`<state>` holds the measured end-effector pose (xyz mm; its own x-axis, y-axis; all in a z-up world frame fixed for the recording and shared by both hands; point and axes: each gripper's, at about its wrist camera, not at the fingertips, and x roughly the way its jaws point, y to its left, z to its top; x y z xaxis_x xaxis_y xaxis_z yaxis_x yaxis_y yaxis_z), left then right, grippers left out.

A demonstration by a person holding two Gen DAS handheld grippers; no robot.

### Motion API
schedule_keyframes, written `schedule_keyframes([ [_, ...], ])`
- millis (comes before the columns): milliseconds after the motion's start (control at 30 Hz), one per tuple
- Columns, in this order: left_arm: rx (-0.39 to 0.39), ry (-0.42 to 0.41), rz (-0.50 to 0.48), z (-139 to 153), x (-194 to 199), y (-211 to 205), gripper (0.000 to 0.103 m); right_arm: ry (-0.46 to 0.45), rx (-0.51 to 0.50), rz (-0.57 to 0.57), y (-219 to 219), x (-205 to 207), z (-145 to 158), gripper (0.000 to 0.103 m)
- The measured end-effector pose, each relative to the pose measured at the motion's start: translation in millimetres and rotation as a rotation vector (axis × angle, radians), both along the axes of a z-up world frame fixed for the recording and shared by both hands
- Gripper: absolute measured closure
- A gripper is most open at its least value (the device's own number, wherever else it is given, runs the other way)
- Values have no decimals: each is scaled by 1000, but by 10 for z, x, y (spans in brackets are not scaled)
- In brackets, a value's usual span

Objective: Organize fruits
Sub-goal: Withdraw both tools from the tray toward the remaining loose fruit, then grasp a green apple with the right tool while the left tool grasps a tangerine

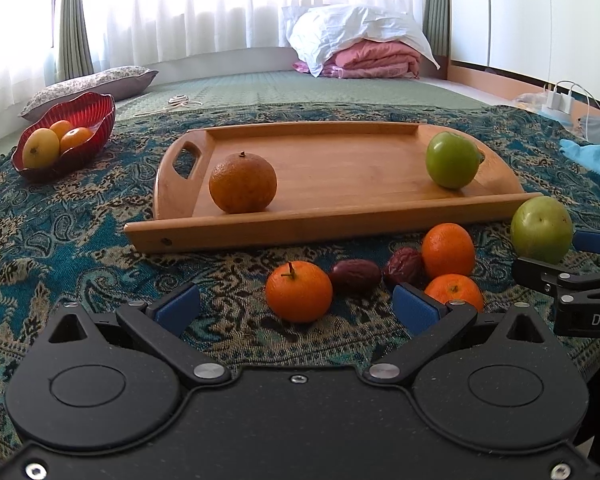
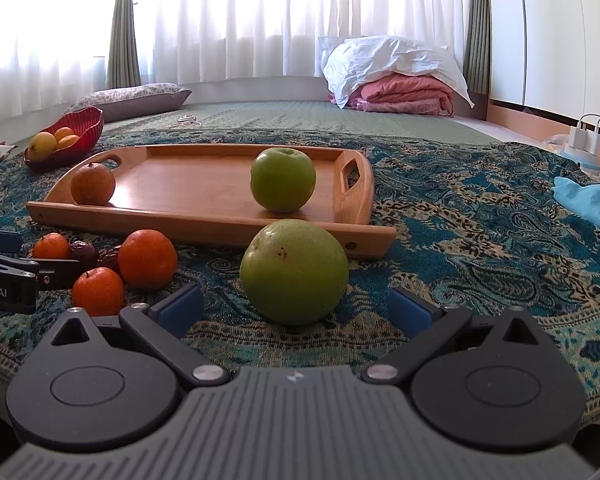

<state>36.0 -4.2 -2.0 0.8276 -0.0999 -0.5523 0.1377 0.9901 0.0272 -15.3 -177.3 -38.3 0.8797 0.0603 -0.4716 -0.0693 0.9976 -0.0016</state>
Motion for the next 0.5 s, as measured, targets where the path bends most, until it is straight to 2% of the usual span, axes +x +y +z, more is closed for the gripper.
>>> schedule_keyframes([
  [400,-33,12,23,-28,42,83,0,8,-9,-17,9,46,1,0],
  [500,-34,7,28,-33,36,94,4,19,-2,-5,13,51,6,0],
])
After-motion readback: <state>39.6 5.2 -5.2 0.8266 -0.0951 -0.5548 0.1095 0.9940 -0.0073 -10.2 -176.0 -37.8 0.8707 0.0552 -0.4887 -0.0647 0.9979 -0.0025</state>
